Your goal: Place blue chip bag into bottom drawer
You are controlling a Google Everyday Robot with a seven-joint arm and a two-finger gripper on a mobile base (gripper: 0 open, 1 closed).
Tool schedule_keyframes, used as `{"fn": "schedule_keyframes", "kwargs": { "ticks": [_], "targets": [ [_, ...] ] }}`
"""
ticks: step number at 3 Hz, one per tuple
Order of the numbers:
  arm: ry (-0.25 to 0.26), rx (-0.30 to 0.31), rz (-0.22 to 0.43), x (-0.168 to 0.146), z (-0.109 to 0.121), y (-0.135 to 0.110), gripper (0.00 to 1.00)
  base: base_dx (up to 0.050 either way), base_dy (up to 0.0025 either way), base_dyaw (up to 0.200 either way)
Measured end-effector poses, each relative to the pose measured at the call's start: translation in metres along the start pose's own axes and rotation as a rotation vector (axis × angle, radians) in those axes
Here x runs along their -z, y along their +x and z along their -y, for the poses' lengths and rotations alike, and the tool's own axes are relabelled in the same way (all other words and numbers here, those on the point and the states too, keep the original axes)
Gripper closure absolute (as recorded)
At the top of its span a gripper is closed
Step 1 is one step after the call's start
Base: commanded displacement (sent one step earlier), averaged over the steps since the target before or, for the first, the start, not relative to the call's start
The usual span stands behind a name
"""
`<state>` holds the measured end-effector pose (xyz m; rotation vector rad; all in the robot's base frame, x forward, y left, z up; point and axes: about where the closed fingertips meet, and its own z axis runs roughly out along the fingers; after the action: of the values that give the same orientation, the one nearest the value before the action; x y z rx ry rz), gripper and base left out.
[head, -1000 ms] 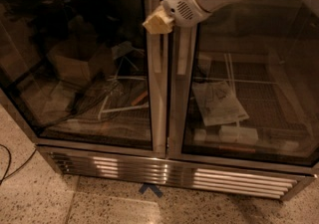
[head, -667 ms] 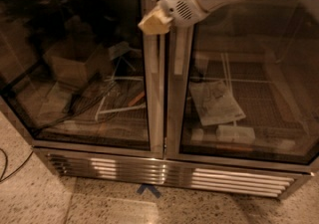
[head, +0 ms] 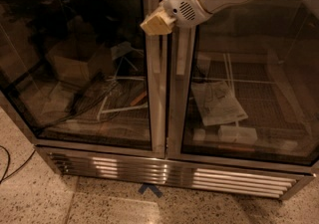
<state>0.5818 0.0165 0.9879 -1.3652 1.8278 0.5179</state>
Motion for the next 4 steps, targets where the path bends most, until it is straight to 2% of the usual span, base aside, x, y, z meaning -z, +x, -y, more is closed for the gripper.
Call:
{"fn": "schedule_keyframes", "kwargs": {
  "ticks": [4],
  "targets": [
    [-0.041,0.001,0.026,-0.0002,-0.0058,-0.0017,1.00,0.000,0.00000,0.000]
  ]
}}
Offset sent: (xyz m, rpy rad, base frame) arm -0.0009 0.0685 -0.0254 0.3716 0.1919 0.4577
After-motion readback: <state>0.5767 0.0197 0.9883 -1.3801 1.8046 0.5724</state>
